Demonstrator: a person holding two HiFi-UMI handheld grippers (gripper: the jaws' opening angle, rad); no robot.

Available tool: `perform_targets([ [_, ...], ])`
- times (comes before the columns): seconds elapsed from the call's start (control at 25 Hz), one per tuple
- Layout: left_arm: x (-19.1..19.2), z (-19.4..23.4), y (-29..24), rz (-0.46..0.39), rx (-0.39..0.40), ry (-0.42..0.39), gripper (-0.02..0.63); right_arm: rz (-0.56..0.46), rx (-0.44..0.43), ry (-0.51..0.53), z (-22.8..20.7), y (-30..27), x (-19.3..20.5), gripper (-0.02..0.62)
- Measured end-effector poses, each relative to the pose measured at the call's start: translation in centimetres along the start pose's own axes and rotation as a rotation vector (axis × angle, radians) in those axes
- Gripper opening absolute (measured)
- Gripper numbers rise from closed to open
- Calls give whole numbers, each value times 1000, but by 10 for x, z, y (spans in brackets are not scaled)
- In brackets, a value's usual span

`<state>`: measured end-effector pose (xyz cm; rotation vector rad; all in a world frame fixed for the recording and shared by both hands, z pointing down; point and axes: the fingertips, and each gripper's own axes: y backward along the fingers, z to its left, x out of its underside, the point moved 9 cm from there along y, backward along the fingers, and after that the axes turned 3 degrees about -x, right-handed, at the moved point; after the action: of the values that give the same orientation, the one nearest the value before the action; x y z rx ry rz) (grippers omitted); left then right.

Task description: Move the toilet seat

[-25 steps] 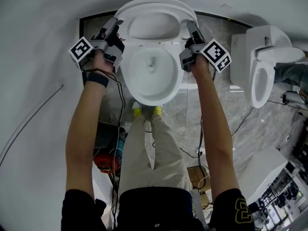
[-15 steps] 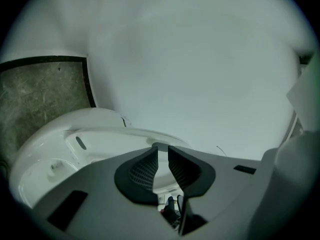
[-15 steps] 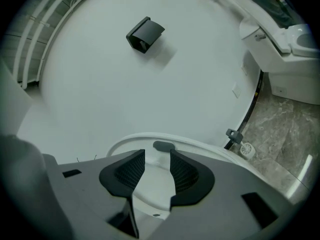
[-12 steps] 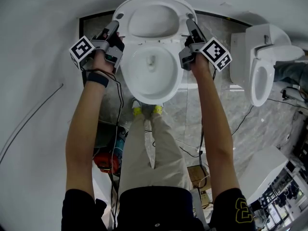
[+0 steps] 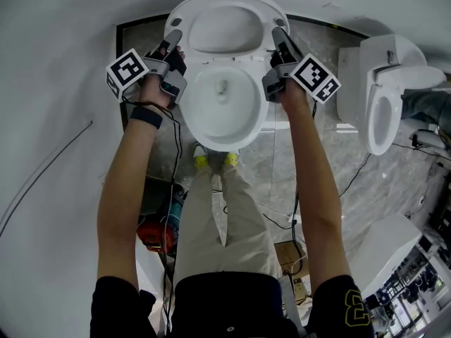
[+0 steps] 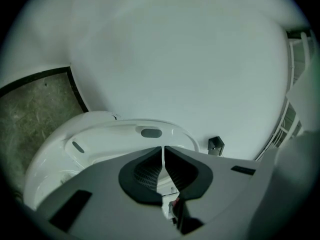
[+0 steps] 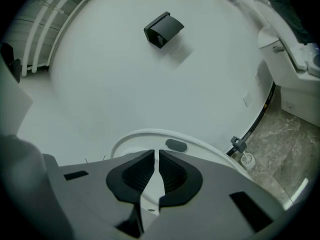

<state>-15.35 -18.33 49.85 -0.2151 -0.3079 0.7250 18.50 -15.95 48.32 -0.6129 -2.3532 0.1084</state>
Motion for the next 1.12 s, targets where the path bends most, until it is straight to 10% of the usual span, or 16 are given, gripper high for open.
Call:
perform_targets([
  [0.8,35,-37,19,41,-195,-856,20,84,5,470,44,20,14,26],
  [1.12,59,-59,33,-45,-206,-1059,19,40,28,609,64,45,21,26],
])
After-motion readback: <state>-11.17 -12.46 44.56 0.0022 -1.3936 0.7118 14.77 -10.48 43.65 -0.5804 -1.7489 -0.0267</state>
